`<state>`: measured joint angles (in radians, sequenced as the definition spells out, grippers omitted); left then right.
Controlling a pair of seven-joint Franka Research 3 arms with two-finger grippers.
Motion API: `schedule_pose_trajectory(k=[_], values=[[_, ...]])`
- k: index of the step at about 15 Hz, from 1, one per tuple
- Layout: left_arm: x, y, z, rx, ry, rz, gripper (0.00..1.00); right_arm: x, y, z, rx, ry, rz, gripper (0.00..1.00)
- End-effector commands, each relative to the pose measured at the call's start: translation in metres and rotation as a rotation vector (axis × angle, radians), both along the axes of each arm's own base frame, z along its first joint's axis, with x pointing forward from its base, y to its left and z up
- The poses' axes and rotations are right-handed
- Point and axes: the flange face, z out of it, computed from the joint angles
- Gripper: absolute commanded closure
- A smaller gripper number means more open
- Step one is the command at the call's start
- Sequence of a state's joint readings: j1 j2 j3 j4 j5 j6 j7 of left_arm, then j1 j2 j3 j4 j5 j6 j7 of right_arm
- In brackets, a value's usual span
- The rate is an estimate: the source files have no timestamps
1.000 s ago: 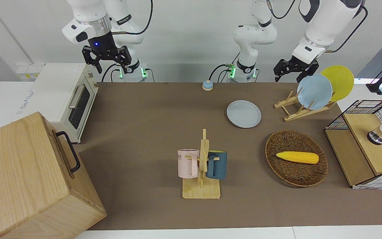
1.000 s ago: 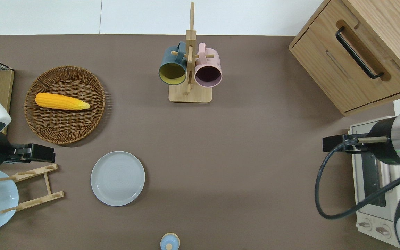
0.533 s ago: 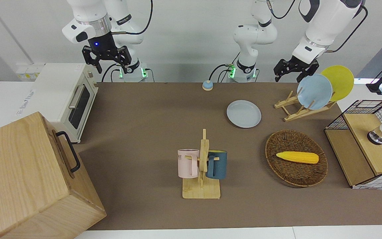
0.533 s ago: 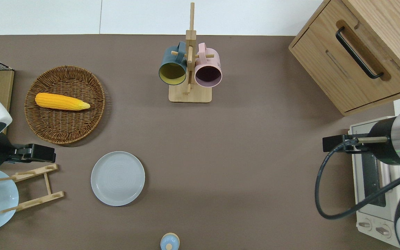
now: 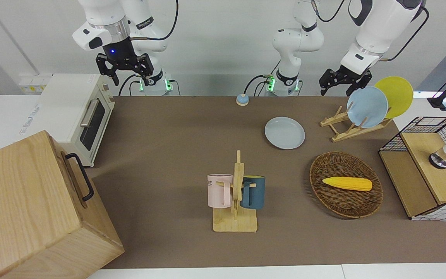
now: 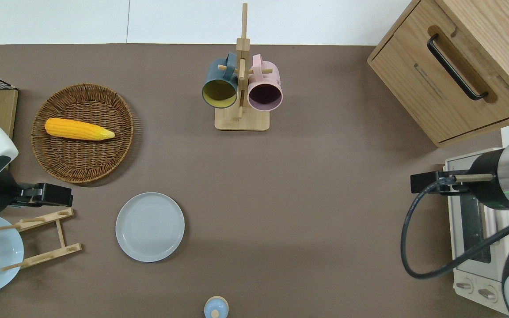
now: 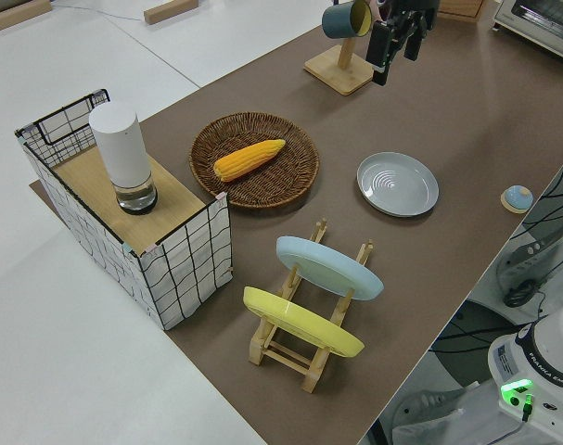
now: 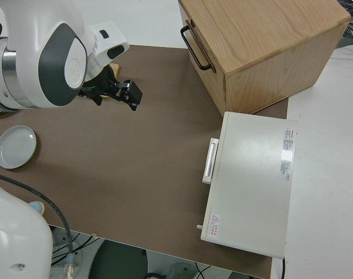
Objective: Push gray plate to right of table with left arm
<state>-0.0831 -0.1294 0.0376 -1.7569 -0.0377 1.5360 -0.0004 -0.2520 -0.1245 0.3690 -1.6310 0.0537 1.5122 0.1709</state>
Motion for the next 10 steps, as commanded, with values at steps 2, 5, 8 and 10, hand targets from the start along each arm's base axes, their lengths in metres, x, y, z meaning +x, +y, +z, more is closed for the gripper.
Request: schedule_pose_trajectory(k=[2,5,8,10], values=[[0.006,0.003,-0.021,0.024,-0.015,0.001,0.01,-0.008,0.0,0.0,0.009,0.003,-0.02,0.005],[0.009,0.02,-0.062,0.024,-0.02,0.029,0.01,-0.008,0.0,0.0,0.009,0.003,-0.022,0.005],[0.007,0.026,-0.099,0.025,-0.017,0.048,0.01,-0.008,0.0,0.0,0.009,0.003,-0.02,0.005],[0.005,0.024,-0.119,0.024,-0.021,0.054,0.01,-0.008,0.0,0.0,0.009,0.003,-0.02,0.005]])
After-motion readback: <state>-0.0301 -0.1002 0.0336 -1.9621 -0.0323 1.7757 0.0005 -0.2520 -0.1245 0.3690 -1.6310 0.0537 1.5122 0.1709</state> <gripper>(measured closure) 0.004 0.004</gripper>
